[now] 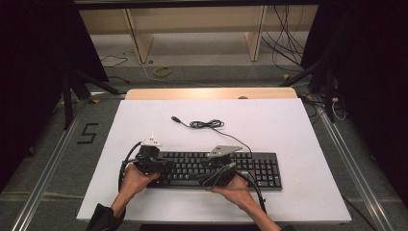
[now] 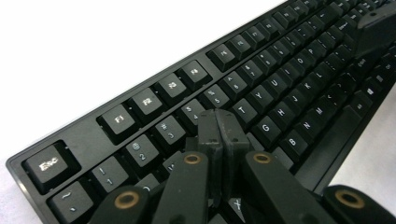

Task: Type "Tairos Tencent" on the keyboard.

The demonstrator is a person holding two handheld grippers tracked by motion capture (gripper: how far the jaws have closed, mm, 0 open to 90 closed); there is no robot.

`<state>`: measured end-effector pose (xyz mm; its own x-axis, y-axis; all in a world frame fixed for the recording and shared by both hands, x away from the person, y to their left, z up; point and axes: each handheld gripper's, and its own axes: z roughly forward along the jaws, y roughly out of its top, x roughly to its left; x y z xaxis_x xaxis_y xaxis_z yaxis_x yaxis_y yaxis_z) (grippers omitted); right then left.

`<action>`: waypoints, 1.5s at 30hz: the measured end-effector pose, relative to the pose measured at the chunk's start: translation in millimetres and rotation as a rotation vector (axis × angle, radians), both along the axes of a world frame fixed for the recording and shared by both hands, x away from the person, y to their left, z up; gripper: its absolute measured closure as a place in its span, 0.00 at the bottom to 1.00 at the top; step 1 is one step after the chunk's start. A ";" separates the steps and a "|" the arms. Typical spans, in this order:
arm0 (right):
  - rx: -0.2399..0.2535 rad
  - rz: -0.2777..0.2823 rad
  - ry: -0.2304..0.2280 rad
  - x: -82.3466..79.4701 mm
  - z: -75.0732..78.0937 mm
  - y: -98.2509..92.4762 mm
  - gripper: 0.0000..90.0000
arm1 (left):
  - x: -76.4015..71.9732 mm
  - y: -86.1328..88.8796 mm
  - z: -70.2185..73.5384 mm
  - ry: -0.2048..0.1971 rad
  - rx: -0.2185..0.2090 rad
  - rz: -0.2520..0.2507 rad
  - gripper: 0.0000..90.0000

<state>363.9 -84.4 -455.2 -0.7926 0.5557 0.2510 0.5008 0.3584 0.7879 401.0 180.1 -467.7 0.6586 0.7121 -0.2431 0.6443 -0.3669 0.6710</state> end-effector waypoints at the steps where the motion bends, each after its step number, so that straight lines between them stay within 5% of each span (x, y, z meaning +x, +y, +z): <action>1: -0.001 0.000 0.001 -0.3 0.0 0.0 0.38 | 0.5 0.0 -0.1 0.004 0.001 0.000 0.99; 14: -0.002 -0.001 -0.003 -1.5 -0.4 -0.5 0.37 | 3.4 -2.5 -6.6 0.023 0.025 -0.006 0.99; 24: -0.003 -0.002 -0.006 -1.7 -0.2 -0.6 0.37 | 1.6 -1.9 -5.7 0.017 -0.002 -0.013 0.99; 32: 0.001 0.003 -0.010 -1.4 -0.1 -0.9 0.41 | -3.6 2.0 2.4 0.016 -0.036 -0.003 0.85; 45: -0.018 -0.006 -0.012 -0.3 -1.5 1.0 0.60 | -11.6 5.5 6.7 0.023 -0.075 -0.016 0.54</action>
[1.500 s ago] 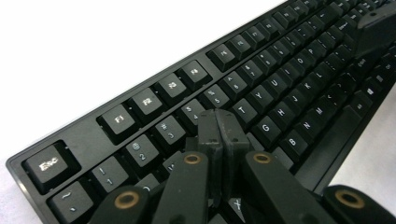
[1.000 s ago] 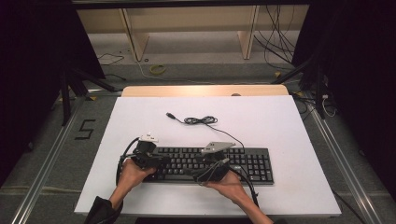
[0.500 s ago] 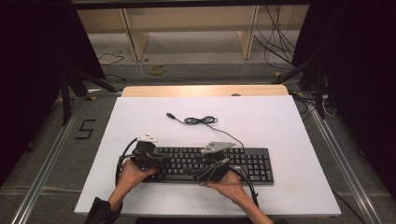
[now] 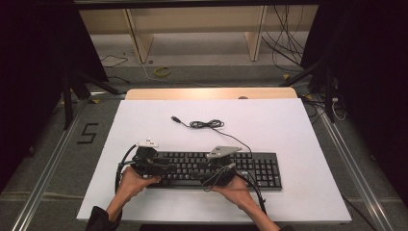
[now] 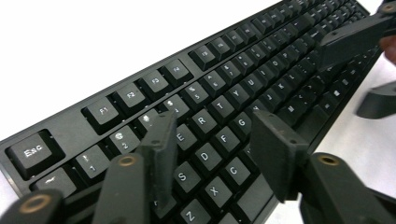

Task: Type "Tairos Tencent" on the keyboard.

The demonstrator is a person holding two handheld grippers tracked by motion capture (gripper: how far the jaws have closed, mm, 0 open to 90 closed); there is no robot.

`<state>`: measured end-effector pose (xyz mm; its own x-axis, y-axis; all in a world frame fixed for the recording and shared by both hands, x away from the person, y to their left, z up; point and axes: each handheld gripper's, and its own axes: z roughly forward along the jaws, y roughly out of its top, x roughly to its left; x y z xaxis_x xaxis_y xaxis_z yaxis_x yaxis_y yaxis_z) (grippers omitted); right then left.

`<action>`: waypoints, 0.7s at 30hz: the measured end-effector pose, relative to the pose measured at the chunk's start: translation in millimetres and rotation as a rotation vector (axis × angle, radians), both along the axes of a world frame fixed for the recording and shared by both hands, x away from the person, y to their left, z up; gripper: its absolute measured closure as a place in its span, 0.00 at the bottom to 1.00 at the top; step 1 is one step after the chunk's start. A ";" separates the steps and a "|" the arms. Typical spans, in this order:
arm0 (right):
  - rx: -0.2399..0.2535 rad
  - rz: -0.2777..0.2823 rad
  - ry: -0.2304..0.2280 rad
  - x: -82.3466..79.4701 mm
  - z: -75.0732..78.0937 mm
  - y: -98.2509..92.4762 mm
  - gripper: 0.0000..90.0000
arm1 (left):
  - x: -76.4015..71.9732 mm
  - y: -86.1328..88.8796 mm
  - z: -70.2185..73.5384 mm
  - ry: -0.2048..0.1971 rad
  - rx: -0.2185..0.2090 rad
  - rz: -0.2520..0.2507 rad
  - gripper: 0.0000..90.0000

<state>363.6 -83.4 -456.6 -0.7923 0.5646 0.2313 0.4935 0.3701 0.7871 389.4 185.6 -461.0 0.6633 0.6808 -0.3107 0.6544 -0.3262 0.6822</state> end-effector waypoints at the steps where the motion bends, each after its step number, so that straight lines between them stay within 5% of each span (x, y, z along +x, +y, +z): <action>1: -0.002 -0.001 0.002 0.2 -0.2 0.1 0.61 | -1.1 0.0 0.5 -0.002 -0.001 0.002 0.53; 21: -0.029 0.018 0.014 5.1 -3.5 2.8 0.82 | -14.7 9.1 6.6 -0.041 -0.059 0.018 0.41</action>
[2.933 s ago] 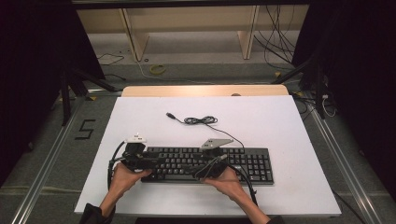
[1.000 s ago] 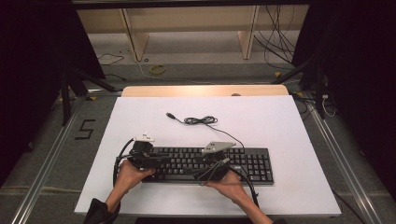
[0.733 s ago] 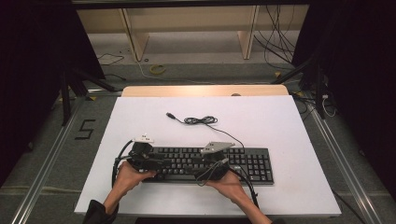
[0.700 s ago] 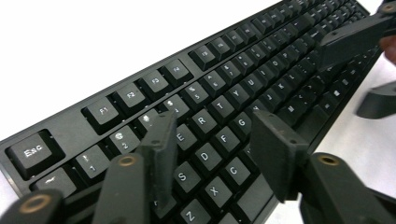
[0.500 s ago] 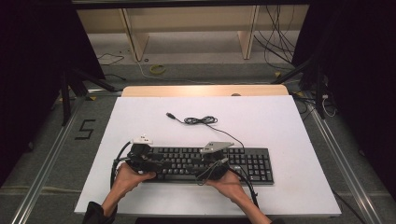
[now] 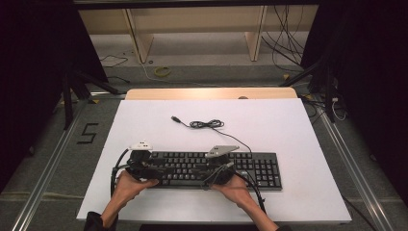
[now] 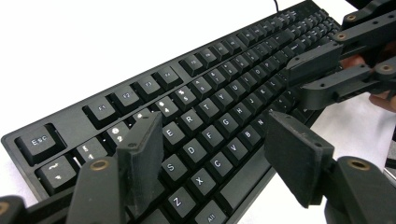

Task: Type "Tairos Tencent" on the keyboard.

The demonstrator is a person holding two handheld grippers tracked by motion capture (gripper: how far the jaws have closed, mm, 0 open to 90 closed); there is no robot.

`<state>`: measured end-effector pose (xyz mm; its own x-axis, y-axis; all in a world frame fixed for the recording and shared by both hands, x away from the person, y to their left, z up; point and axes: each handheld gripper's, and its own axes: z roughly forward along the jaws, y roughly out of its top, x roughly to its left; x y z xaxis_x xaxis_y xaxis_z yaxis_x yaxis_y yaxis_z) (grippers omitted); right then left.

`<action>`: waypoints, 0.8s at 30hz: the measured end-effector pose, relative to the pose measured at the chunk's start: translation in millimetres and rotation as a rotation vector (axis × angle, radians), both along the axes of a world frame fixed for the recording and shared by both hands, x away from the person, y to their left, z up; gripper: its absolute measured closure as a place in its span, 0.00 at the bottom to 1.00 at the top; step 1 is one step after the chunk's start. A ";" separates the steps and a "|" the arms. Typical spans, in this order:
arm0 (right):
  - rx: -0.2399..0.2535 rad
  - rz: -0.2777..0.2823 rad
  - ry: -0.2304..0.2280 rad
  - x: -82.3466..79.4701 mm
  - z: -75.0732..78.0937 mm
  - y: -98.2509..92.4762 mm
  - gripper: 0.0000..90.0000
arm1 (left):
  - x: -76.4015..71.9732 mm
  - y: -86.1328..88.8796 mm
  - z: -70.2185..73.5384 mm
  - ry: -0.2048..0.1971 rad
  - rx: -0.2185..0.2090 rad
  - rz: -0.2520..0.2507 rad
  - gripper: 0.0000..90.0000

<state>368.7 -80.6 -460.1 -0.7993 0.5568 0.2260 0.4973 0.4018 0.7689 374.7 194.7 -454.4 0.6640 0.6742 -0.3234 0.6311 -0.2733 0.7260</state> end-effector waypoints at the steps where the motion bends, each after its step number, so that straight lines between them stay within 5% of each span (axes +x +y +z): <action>1: -0.001 0.001 0.000 0.4 -0.3 0.3 0.83 | -0.4 0.2 0.0 0.000 -0.001 -0.002 0.40; 24: -0.061 0.019 0.016 5.7 -8.8 8.1 0.99 | -14.5 8.5 0.6 -0.038 -0.055 0.005 0.37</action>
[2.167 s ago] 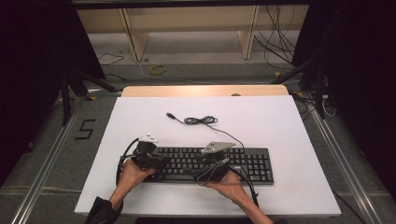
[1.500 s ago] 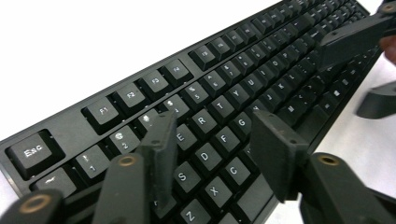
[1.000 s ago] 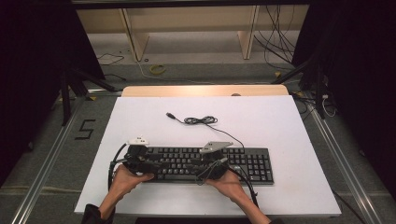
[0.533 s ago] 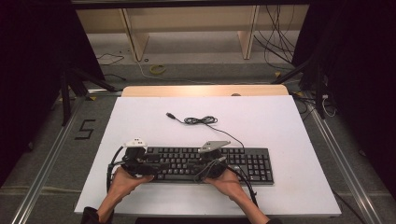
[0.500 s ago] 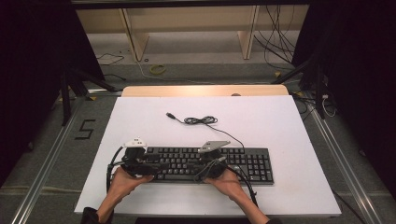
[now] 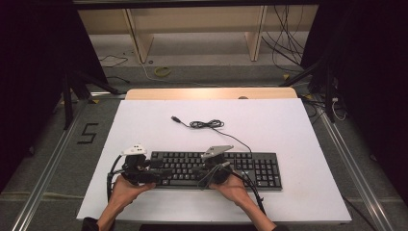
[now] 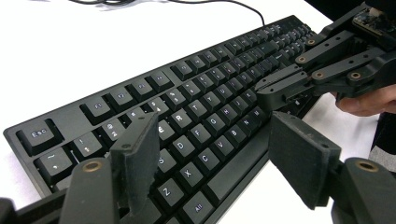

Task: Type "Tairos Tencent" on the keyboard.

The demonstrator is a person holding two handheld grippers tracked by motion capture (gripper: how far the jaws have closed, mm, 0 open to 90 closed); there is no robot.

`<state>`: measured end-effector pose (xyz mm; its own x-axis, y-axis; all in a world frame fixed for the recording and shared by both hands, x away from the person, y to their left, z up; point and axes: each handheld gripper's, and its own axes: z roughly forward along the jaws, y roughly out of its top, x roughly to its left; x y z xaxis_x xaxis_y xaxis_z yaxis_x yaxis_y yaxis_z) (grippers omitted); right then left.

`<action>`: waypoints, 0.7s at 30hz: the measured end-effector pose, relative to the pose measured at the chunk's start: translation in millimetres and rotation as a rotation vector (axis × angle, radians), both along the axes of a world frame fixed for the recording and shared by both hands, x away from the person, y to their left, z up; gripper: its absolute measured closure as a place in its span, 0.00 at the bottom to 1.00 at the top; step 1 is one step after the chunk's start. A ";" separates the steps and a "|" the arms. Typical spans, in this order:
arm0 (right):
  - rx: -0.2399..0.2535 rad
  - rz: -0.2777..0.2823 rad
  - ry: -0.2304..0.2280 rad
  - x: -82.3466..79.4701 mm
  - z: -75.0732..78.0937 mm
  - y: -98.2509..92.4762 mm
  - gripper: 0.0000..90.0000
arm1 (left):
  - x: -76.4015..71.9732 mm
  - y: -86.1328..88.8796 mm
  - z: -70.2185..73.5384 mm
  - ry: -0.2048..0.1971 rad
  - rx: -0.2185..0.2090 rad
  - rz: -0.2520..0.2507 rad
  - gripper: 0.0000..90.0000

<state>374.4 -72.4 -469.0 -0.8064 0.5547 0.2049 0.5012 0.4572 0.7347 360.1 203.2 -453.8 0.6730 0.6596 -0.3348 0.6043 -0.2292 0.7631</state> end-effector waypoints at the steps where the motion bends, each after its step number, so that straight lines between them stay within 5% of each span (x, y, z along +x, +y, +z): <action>1: -0.004 0.002 -0.001 -0.1 -0.4 0.4 0.99 | -0.4 -0.3 -0.5 -0.002 -0.004 0.000 0.37; 21: -0.053 0.012 -0.004 1.1 -10.4 10.3 1.00 | -4.5 3.8 -3.9 0.001 -0.014 -0.004 0.36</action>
<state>375.5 -62.2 -479.3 -0.8140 0.5546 0.1725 0.4923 0.5013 0.7115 355.6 207.0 -457.7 0.6755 0.6520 -0.3445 0.6042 -0.2215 0.7654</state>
